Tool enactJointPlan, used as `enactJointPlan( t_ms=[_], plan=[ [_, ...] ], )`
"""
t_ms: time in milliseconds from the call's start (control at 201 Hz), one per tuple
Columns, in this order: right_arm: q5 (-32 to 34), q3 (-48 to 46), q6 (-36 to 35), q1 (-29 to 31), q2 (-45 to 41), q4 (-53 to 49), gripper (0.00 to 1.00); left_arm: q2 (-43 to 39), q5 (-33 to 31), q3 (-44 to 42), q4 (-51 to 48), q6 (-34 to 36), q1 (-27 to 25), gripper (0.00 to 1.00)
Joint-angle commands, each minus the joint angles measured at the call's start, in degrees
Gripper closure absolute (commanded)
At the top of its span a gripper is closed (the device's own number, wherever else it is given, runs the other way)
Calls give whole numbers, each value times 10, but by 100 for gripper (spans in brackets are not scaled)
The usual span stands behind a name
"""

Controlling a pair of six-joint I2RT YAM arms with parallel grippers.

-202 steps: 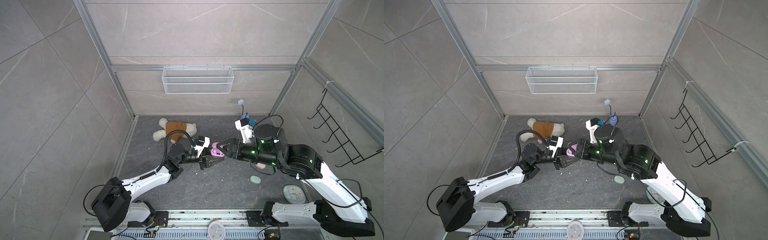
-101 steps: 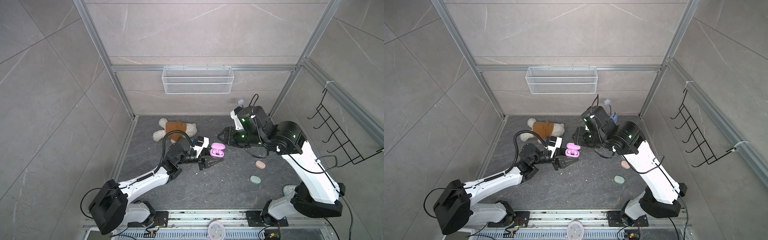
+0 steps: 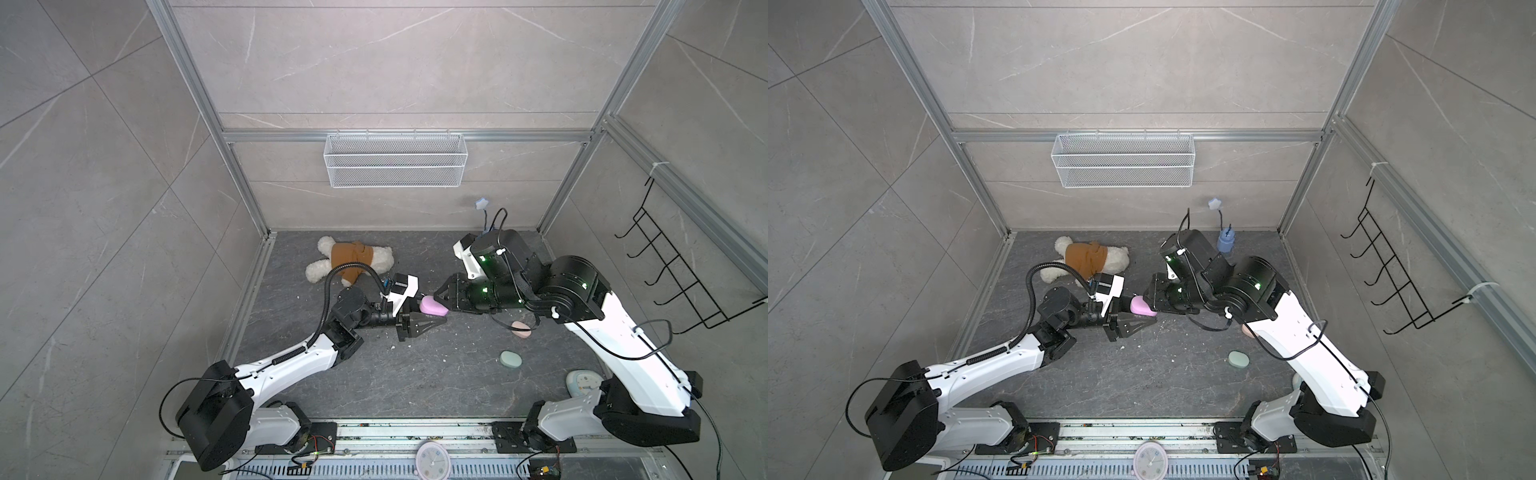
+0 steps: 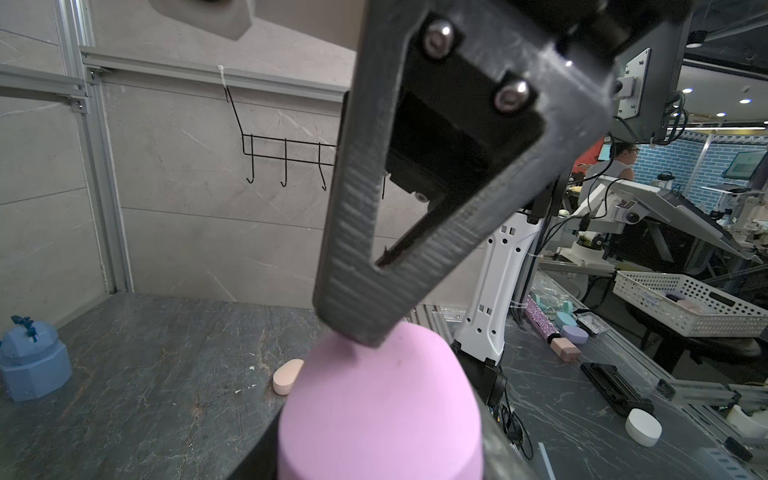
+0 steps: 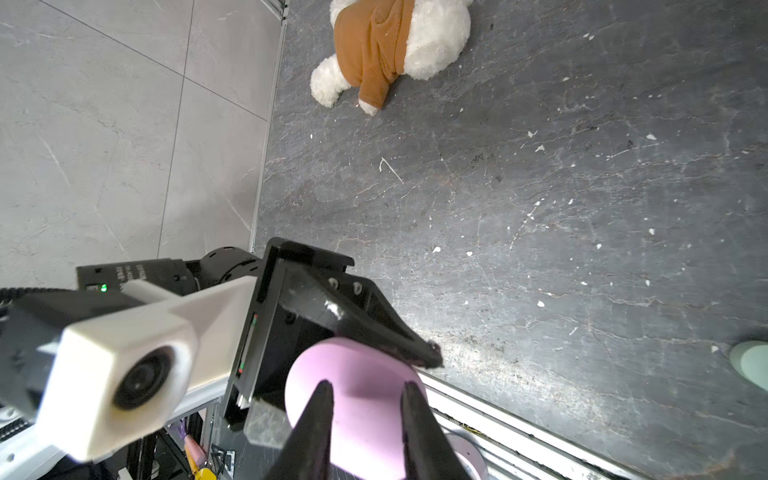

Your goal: Insert the wireless bluetooth earbuds into the charging case

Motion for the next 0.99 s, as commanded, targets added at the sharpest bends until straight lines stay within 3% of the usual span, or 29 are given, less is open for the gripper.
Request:
enactJointPlan(
  t_ms=[0,119,209,333,543,697,986],
  plan=[
    [-7,-25,16,10,-18,6,69,-18,6,20,9,20,0,68],
    [6,-40,23,11,-29,3,66,-17,4,25,-9,26,-1,68],
    [23,-47,41,8,-42,-1,55,-20,1,31,-49,41,-1,68],
    [17,-68,60,-17,-70,-3,42,-38,-8,49,-182,91,-3,68],
    [-94,-189,82,-86,-134,88,26,-78,-25,69,-376,167,-4,68],
    [-161,-232,79,-94,-133,137,17,-74,-34,106,-498,219,-7,68],
    [-200,-278,89,-94,-115,191,8,-59,-40,136,-555,247,-12,68]
  ],
)
